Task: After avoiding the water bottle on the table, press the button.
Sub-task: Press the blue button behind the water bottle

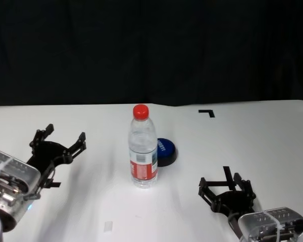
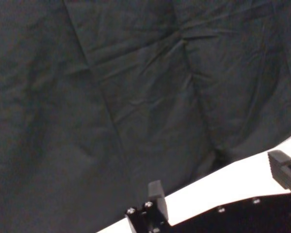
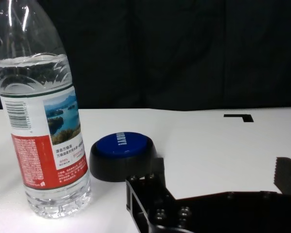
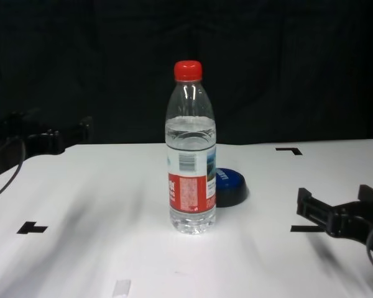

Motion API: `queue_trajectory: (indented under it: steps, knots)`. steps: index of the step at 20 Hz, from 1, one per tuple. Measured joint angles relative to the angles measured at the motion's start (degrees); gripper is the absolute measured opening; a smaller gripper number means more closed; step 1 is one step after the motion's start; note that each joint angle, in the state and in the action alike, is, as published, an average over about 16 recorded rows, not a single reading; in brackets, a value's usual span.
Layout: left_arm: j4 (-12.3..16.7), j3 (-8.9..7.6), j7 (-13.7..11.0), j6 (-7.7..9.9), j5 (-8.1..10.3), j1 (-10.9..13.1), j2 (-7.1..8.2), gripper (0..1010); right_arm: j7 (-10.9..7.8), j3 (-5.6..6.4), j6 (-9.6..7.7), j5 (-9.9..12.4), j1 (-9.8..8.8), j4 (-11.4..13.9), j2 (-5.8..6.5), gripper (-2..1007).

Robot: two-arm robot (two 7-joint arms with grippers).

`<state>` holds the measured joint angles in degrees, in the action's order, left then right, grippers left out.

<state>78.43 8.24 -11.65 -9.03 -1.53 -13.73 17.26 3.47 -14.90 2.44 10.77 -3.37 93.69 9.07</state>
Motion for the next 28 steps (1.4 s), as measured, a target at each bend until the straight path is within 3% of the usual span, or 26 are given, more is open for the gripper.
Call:
queue_trajectory:
  steps: [11, 28]
  knots:
    - [3.64, -2.28, 1.47, 1.37, -1.02, 3.81, -1.16, 1009, 0.0, 0.0, 0.0, 0.0, 0.0, 0.0, 0.0, 1002]
    - [6.39, -4.05, 2.29, 1.98, -1.89, 7.19, -2.41, 1009, 0.0, 0.0, 0.0, 0.0, 0.0, 0.0, 0.0, 1002]
